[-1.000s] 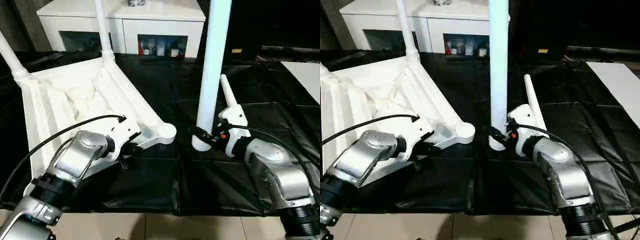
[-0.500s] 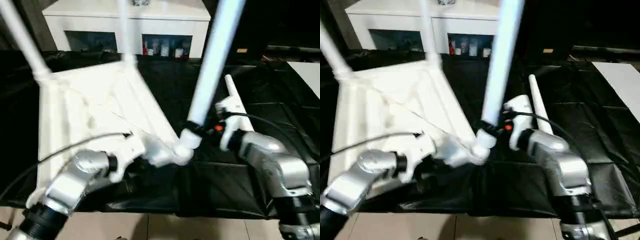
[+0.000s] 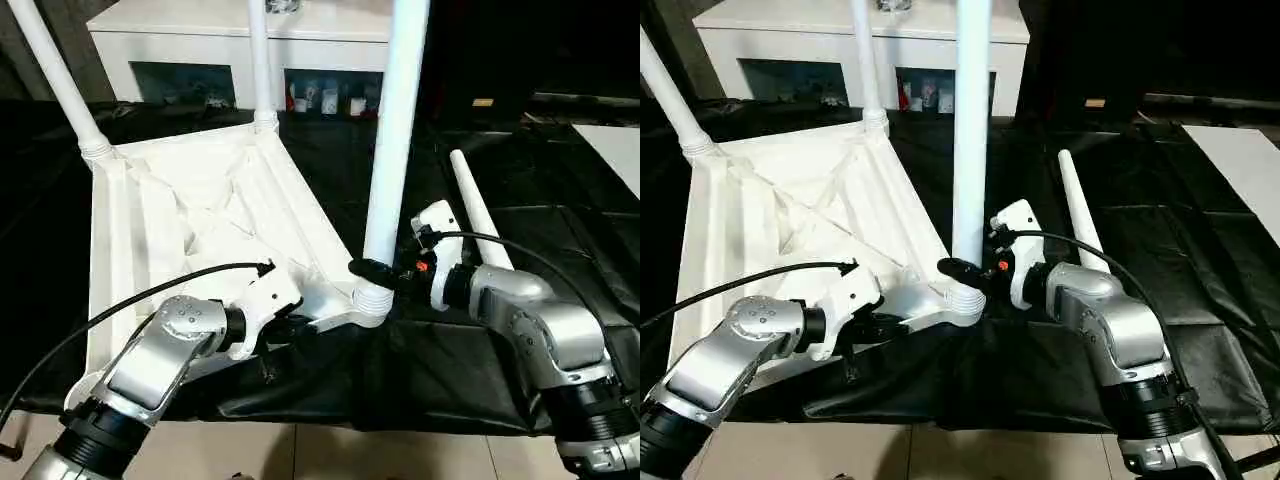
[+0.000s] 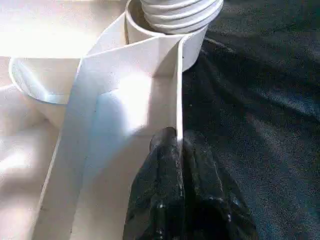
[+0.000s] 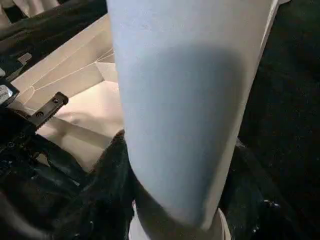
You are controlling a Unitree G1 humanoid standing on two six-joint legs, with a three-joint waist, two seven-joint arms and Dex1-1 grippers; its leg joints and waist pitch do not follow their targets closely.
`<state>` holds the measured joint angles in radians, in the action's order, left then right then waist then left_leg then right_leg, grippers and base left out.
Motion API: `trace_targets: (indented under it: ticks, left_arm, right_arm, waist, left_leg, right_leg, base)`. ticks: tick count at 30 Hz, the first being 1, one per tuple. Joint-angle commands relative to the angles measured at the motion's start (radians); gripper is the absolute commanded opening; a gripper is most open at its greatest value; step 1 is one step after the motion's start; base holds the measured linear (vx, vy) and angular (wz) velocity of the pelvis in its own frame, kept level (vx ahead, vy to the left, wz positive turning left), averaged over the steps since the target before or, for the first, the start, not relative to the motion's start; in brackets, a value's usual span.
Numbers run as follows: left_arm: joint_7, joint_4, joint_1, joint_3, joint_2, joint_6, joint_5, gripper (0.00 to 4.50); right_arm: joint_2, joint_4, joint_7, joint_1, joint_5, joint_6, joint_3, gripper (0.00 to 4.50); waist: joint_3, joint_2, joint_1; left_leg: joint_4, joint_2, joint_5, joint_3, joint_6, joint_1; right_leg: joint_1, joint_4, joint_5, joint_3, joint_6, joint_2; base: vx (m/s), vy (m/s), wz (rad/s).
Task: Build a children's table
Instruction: Insert table leg to table base
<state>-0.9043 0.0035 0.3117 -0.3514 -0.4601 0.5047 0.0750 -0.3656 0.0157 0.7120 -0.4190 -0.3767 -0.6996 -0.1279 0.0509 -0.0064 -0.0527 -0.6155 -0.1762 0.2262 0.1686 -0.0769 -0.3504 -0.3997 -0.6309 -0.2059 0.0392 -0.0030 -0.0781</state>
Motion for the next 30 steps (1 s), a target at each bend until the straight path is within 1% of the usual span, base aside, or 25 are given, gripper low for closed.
trace_targets:
  ticks: [1,4,5,7,8,9,10,12,13,14,15,17,18,19,20,21,22,23,24,25,26,27,28,29,30]
  left_arm:
    - [0.018,0.014,0.015,0.033,0.012,-0.009,0.016,0.00]
    - [0.000,0.014,0.018,0.029,0.006,-0.015,0.022,0.00]
    - [-0.005,0.012,0.018,0.027,0.004,-0.016,0.023,0.00]
    - [-0.010,0.013,0.020,0.025,0.003,-0.016,0.026,0.00]
    - [-0.015,0.014,0.021,0.024,0.002,-0.017,0.027,0.00]
    - [-0.015,0.014,0.021,0.024,0.002,-0.017,0.027,0.00]
    - [-0.016,0.016,0.022,0.023,0.003,-0.018,0.028,0.00]
    - [-0.015,0.021,0.023,0.023,0.004,-0.021,0.025,0.00]
    - [-0.009,0.023,0.022,0.027,0.007,-0.021,0.025,0.00]
    - [-0.009,0.023,0.022,0.027,0.007,-0.021,0.025,0.00]
    - [-0.005,0.025,0.023,0.030,0.007,-0.022,0.024,0.00]
    - [-0.003,0.026,0.023,0.033,0.008,-0.022,0.024,0.00]
    - [0.004,0.028,0.024,0.039,0.011,-0.021,0.026,0.00]
    - [0.011,0.031,0.025,0.044,0.012,-0.022,0.025,0.00]
    - [0.011,0.031,0.025,0.044,0.012,-0.022,0.025,0.00]
    - [0.029,0.039,0.030,0.057,0.014,-0.029,0.022,0.00]
    - [0.029,0.039,0.030,0.057,0.014,-0.029,0.022,0.00]
    - [0.038,0.043,0.032,0.064,0.017,-0.029,0.022,0.00]
    - [0.039,0.048,0.036,0.066,0.017,-0.033,0.021,0.00]
    - [0.039,0.048,0.036,0.066,0.017,-0.033,0.021,0.00]
    - [0.041,0.053,0.040,0.069,0.017,-0.034,0.022,0.00]
    - [0.042,0.057,0.043,0.069,0.018,-0.034,0.022,0.00]
    - [0.043,0.062,0.047,0.070,0.019,-0.036,0.021,0.00]
    - [0.045,0.070,0.052,0.070,0.021,-0.039,0.020,0.00]
    - [0.041,0.074,0.056,0.067,0.020,-0.042,0.018,0.00]
  right_arm:
    - [-0.011,0.033,0.002,0.001,0.024,-0.025,-0.013,1.88]
    - [0.015,0.086,-0.006,-0.004,0.021,-0.016,-0.007,1.88]
    - [0.022,0.099,-0.008,-0.006,0.020,-0.011,-0.007,1.88]
    - [0.042,0.150,-0.017,-0.017,0.021,0.008,0.003,1.88]
    - [0.054,0.181,-0.022,-0.023,0.020,0.021,0.011,1.88]
    - [0.054,0.181,-0.022,-0.023,0.020,0.021,0.011,1.88]
    - [0.067,0.227,-0.030,-0.031,0.022,0.043,0.020,1.88]
    - [0.081,0.301,-0.039,-0.035,0.030,0.088,0.034,1.88]
    - [0.085,0.318,-0.038,-0.029,0.031,0.106,0.040,1.88]
    - [0.085,0.318,-0.038,-0.029,0.031,0.106,0.040,1.88]
    - [0.089,0.319,-0.031,-0.011,0.022,0.121,0.051,1.88]
    - [0.090,0.317,-0.031,-0.006,0.019,0.124,0.054,1.87]
    - [0.094,0.311,-0.029,0.010,0.011,0.135,0.064,1.87]
    - [0.102,0.293,-0.026,0.039,-0.007,0.145,0.082,1.87]
    - [0.102,0.293,-0.026,0.039,-0.007,0.145,0.082,1.87]
    - [0.130,0.244,-0.026,0.128,-0.034,0.197,0.119,1.87]
    - [0.130,0.244,-0.026,0.128,-0.034,0.197,0.119,1.87]
    - [0.140,0.228,-0.026,0.160,-0.040,0.221,0.129,1.87]
    - [0.149,0.218,-0.030,0.190,-0.038,0.259,0.134,1.87]
    - [0.149,0.218,-0.030,0.190,-0.038,0.259,0.134,1.87]
    - [0.155,0.210,-0.033,0.209,-0.037,0.281,0.137,1.87]
    - [0.155,0.204,-0.031,0.221,-0.033,0.305,0.134,1.86]
    - [0.155,0.197,-0.029,0.237,-0.026,0.337,0.129,1.86]
    - [0.155,0.183,-0.031,0.248,-0.017,0.359,0.127,1.86]
    - [0.153,0.169,-0.034,0.260,-0.005,0.374,0.122,1.86]
  waist:
    - [-0.053,-0.015,0.003]
    - [-0.054,-0.014,0.005]
    - [-0.054,-0.007,0.004]
    - [-0.054,-0.009,0.006]
    - [-0.056,-0.008,0.006]
    - [-0.054,-0.009,0.008]
    - [-0.056,-0.009,0.007]
    - [-0.054,-0.010,0.012]
    - [-0.053,-0.012,0.013]
    - [-0.053,-0.011,0.013]
    - [-0.053,-0.015,0.014]
    - [-0.052,-0.014,0.015]
    - [-0.052,-0.015,0.017]
    - [-0.052,-0.018,0.016]
    - [-0.052,-0.016,0.013]
    - [-0.053,-0.017,0.012]
    - [-0.054,-0.012,0.006]
    - [-0.055,-0.014,0.006]
    - [-0.057,-0.009,0.004]
    - [-0.055,-0.012,0.005]
    - [-0.055,-0.008,0.003]
    - [-0.055,-0.009,0.004]
    - [-0.053,-0.010,0.003]
    - [-0.052,-0.011,0.003]
    - [-0.050,-0.003,0.003]
  left_leg:
    - [0.080,-0.040,0.079,-0.006,0.032,-0.006]
    - [0.080,-0.039,0.084,-0.006,0.030,-0.006]
    - [0.080,-0.039,0.084,-0.007,0.028,-0.005]
    - [0.081,-0.039,0.086,-0.006,0.027,-0.007]
    - [0.080,-0.040,0.089,-0.006,0.026,-0.005]
    - [0.081,-0.038,0.093,-0.006,0.025,-0.007]
    - [0.081,-0.040,0.095,-0.006,0.022,-0.004]
    - [0.082,-0.040,0.111,-0.007,0.020,-0.005]
    - [0.084,-0.041,0.121,-0.007,0.019,-0.005]
    - [0.084,-0.041,0.127,-0.007,0.017,-0.004]
    - [0.084,-0.041,0.131,-0.008,0.017,-0.006]
    - [0.086,-0.042,0.144,-0.008,0.016,-0.004]
    - [0.088,-0.042,0.155,-0.009,0.013,-0.005]
    - [0.088,-0.043,0.168,-0.008,0.013,-0.001]
    - [0.088,-0.044,0.167,-0.008,0.014,0.000]
    - [0.089,-0.044,0.161,-0.008,0.016,-0.002]
    - [0.089,-0.046,0.153,-0.007,0.018,0.000]
    - [0.090,-0.047,0.149,-0.009,0.017,-0.001]
    - [0.092,-0.046,0.139,-0.011,0.018,-0.004]
    - [0.091,-0.046,0.143,-0.008,0.021,-0.002]
    - [0.092,-0.044,0.148,-0.010,0.021,-0.006]
    - [0.093,-0.044,0.156,-0.009,0.020,-0.004]
    - [0.094,-0.044,0.183,-0.009,0.017,-0.002]
    - [0.094,-0.044,0.191,-0.009,0.016,-0.003]
    - [0.097,-0.044,0.212,-0.010,0.011,-0.001]
  right_leg:
    - [0.046,0.080,-0.199,-0.045,-0.185,-0.053]
    - [0.046,0.080,-0.201,-0.044,-0.191,-0.054]
    - [0.045,0.079,-0.197,-0.044,-0.194,-0.054]
    - [0.046,0.078,-0.183,-0.044,-0.201,-0.053]
    - [0.046,0.078,-0.183,-0.043,-0.204,-0.054]
    - [0.045,0.079,-0.188,-0.043,-0.206,-0.053]
    - [0.046,0.079,-0.188,-0.043,-0.208,-0.054]
    - [0.045,0.080,-0.201,-0.043,-0.213,-0.056]
    - [0.046,0.082,-0.211,-0.042,-0.209,-0.054]
    - [0.045,0.082,-0.218,-0.042,-0.208,-0.055]
    - [0.047,0.083,-0.231,-0.042,-0.201,-0.056]
    - [0.043,0.087,-0.251,-0.043,-0.194,-0.055]
    - [0.044,0.088,-0.265,-0.043,-0.188,-0.055]
    - [0.040,0.091,-0.283,-0.043,-0.182,-0.055]
    - [0.039,0.092,-0.282,-0.045,-0.180,-0.056]
    - [0.040,0.090,-0.268,-0.045,-0.177,-0.056]
    - [0.038,0.091,-0.242,-0.046,-0.176,-0.057]
    - [0.040,0.088,-0.229,-0.045,-0.179,-0.056]
    - [0.043,0.084,-0.205,-0.043,-0.182,-0.055]
    - [0.039,0.087,-0.203,-0.043,-0.184,-0.054]
    - [0.043,0.086,-0.207,-0.043,-0.187,-0.055]
    - [0.042,0.088,-0.217,-0.043,-0.186,-0.054]
    - [0.039,0.094,-0.267,-0.044,-0.176,-0.056]
    - [0.039,0.096,-0.284,-0.044,-0.172,-0.057]
    - [0.036,0.101,-0.314,-0.044,-0.162,-0.056]
  base:
    - [0.000,0.000,0.00]
    - [0.000,0.000,0.00]
    - [0.000,0.000,0.00]
    - [0.000,0.000,0.00]
    - [0.000,0.000,0.00]
    - [0.000,0.000,0.00]
    - [0.000,0.000,0.00]
    - [0.000,0.000,0.00]
    - [0.000,0.000,0.00]
    - [0.000,0.000,0.00]
    - [0.000,0.000,0.00]
    - [0.000,0.000,0.00]
    - [0.000,0.000,0.00]
    - [0.000,0.000,0.00]
    - [0.000,0.000,0.00]
    - [0.000,0.000,0.00]
    - [0.000,0.000,0.00]
    - [0.000,0.000,0.00]
    - [0.000,0.000,0.00]
    - [0.000,0.000,0.00]
    - [0.000,0.000,0.00]
    - [0.000,0.000,0.00]
    - [0.000,0.000,0.00]
    - [0.000,0.000,0.00]
    - [0.000,0.000,0.00]
